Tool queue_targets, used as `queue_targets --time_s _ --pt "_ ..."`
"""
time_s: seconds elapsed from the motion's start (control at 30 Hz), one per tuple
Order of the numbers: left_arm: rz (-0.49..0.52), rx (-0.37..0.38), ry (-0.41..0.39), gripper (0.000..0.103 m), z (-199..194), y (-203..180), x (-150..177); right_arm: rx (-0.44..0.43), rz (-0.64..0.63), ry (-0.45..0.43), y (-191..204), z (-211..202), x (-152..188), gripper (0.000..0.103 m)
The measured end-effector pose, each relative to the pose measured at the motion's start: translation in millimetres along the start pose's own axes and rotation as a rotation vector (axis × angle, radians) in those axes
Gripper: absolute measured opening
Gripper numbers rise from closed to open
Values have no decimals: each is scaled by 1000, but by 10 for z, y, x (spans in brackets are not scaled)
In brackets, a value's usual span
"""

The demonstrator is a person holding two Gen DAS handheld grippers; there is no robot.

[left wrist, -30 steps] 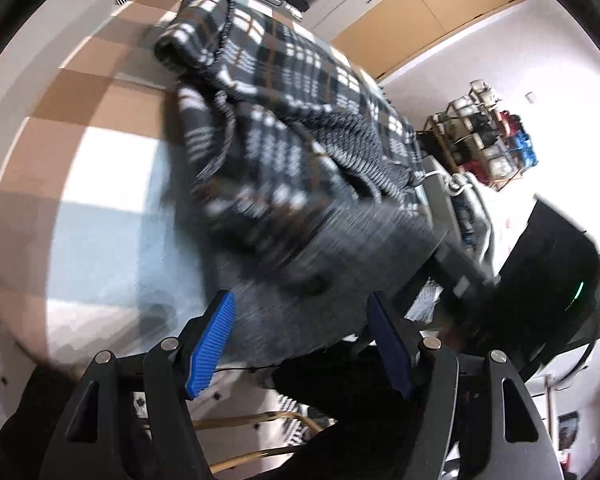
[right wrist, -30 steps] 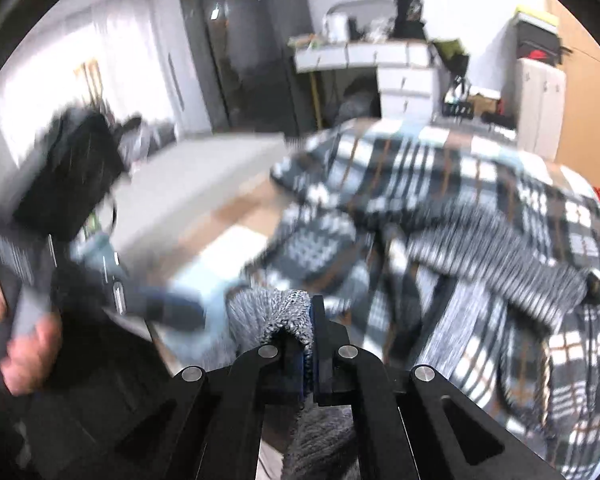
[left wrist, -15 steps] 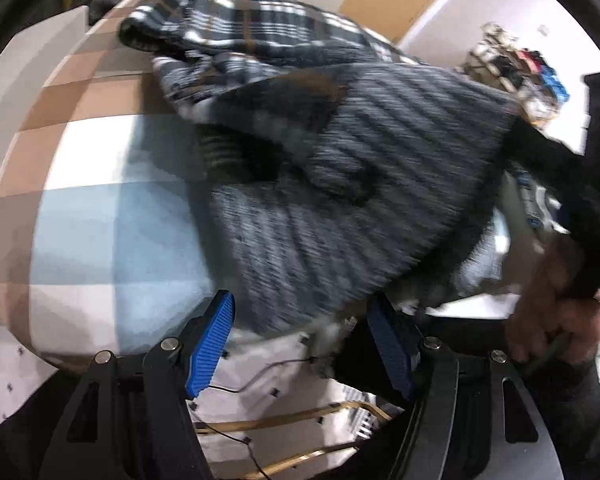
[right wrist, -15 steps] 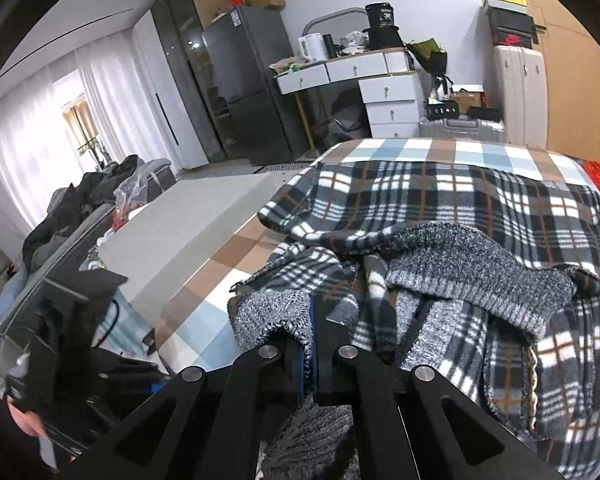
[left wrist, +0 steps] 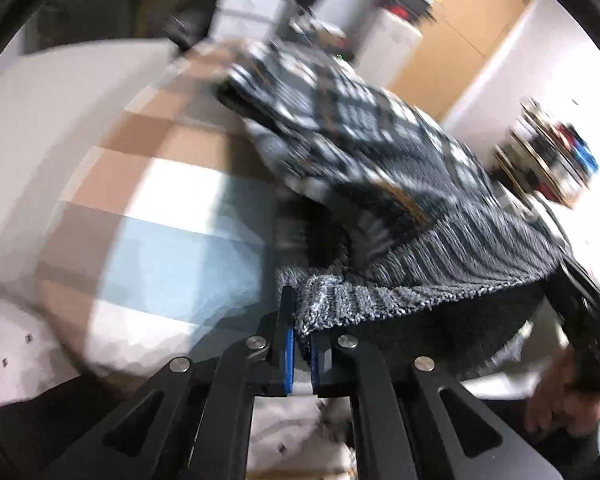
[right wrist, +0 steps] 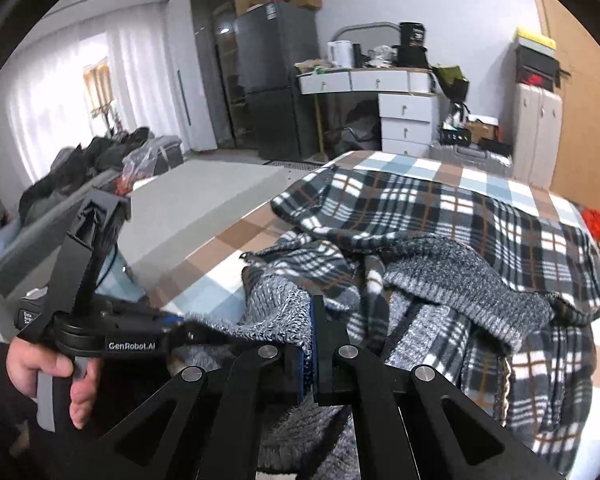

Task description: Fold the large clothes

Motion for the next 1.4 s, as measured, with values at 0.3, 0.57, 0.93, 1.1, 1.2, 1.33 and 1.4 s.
queue_targets --time_s 0.3,0.57,0.93,1.1,1.2,1.33,1.4 --pt "-50 -87 70 29 285 -62 143 -24 -54 19 100 16 61 2" --pt "-3 -31 68 4 295 -206 134 -17 -110 36 189 55 72 2" --pt "-204 134 -49 4 -335 191 9 86 -338 148 389 152 338 6" --pt "-273 183 -24 4 -320 332 75 -23 -268 286 498 304 616 33" --pt "-306 239 7 4 -313 302 65 -150 15 286 313 166 734 69" --pt "-311 309 35 4 -345 150 -17 -252 388 121 121 -312 868 100" --pt "-315 352 63 4 -354 55 -64 -327 561 36 147 -444 993 103"
Point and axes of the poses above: each gripper's, at about its wrist camera, not at the fingertips, and z roughly the way its jaws point, y to its left, x to its underside, the point moved 5 cm from there along z, roughly the way its jaws point, and after that the axes turned 13 degrees about -z, right-handed, at the moved point
